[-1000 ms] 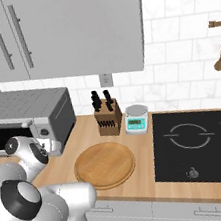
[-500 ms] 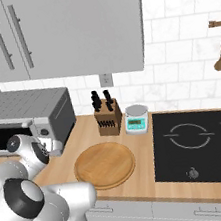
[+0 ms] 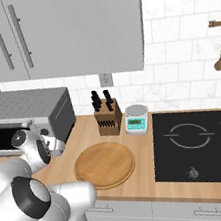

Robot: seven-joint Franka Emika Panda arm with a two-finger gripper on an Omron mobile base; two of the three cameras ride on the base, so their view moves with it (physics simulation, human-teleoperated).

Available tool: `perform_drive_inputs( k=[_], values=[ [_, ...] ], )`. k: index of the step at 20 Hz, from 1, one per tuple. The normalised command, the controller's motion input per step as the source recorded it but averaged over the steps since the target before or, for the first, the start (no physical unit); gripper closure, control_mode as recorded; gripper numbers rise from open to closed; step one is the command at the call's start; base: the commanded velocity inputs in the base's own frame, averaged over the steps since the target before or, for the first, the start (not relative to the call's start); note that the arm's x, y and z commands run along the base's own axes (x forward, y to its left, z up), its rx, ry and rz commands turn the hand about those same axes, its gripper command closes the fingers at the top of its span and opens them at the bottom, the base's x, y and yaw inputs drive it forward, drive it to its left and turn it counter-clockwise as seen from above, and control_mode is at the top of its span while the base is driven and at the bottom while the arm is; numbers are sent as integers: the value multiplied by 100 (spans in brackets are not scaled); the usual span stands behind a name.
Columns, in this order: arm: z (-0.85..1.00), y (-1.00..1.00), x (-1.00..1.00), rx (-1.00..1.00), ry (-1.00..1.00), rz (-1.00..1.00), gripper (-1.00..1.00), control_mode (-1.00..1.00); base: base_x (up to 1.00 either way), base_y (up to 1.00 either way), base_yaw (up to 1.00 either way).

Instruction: Pick up the kebab skewer and baguette bread, and place them inside the toaster oven. Close the toaster oven door and start by setting the timer.

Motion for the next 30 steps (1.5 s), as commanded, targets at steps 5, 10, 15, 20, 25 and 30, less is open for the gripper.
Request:
perform_drive_inputs(
  k=[5,10,15,20,25,30],
  values=[
    [0,-14,-12,12,-9,2,100,-100,0,0,0],
    [-1,-12,-13,12,-10,4,100,-100,0,0,0],
    [-1,-12,-11,13,-11,6,100,-100,0,0,0],
    [0,-14,-14,13,-12,9,100,-100,0,0,0],
    [0,-14,-13,13,-9,10,100,-100,0,0,0],
    [-10,-21,-13,18,-6,8,100,-100,0,0,0]
  ],
)
